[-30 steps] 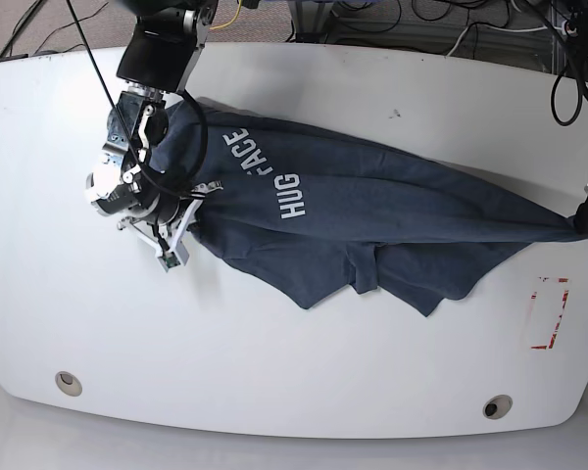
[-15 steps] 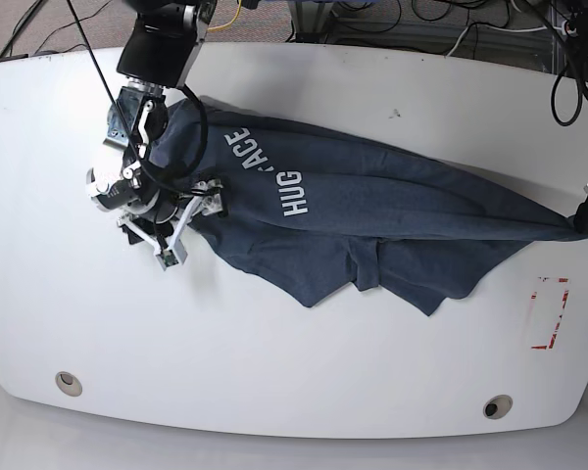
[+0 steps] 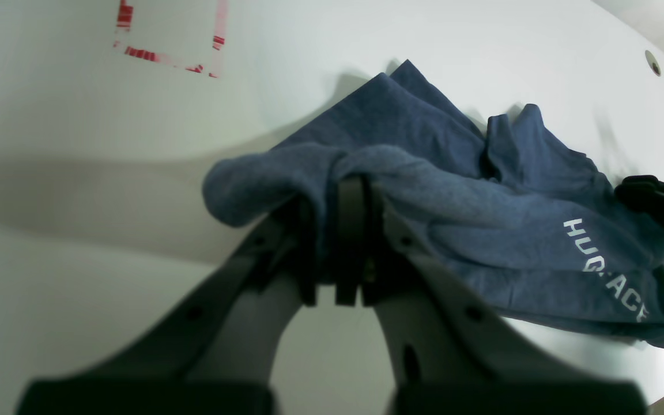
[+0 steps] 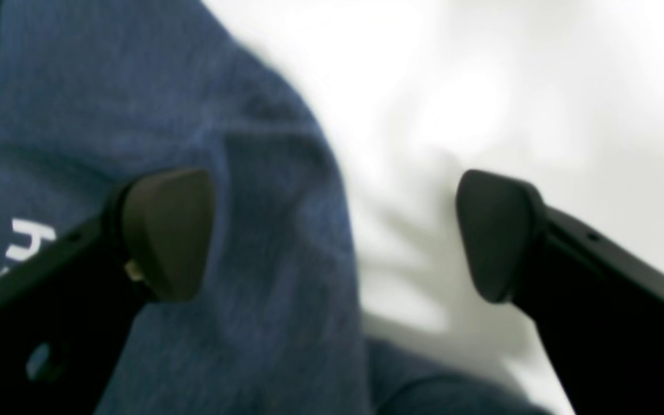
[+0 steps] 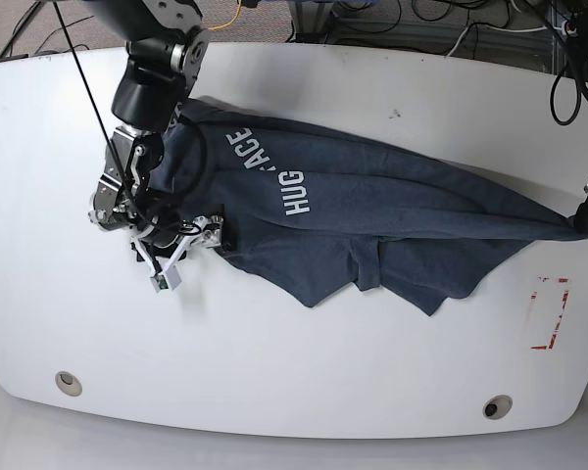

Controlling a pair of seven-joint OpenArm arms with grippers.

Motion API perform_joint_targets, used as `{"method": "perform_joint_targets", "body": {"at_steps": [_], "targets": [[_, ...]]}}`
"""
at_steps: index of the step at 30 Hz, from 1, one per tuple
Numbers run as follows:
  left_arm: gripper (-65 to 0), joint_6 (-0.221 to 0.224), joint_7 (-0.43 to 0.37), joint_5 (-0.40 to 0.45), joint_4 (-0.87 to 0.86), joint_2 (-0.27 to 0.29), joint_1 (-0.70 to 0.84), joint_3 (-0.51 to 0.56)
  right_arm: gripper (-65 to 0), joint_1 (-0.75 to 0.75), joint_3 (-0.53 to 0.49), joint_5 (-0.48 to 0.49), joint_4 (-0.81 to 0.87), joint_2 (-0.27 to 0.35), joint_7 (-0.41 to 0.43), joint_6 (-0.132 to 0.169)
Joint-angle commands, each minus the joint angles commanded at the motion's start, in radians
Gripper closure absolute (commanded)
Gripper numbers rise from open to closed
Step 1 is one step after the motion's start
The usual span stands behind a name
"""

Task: Layout the t-shirt on the table in an organized manner, then fold the t-shirt properly
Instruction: 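Grasp the shirt edge with the right gripper near the print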

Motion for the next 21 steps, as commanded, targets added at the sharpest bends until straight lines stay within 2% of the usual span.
{"method": "perform_joint_targets", "body": {"at_steps": [5, 8, 21], "targets": [[-1.0, 0.000, 0.000, 0.000, 0.000, 0.000, 0.000, 0.000, -54.4, 0.000, 0.000, 0.000, -0.002, -0.031, -0.020, 0.000], [-1.0, 0.000, 0.000, 0.000, 0.000, 0.002, 0.000, 0.000, -51.4, -0.009, 0.000, 0.000, -0.002, -0.035, -0.035, 0.000], [-1.0, 0.000, 0.000, 0.000, 0.000, 0.003, 0.000, 0.002, -50.3, -0.021, -0.002, 0.000, -0.003, -0.069, -0.040, 0.000]]}}
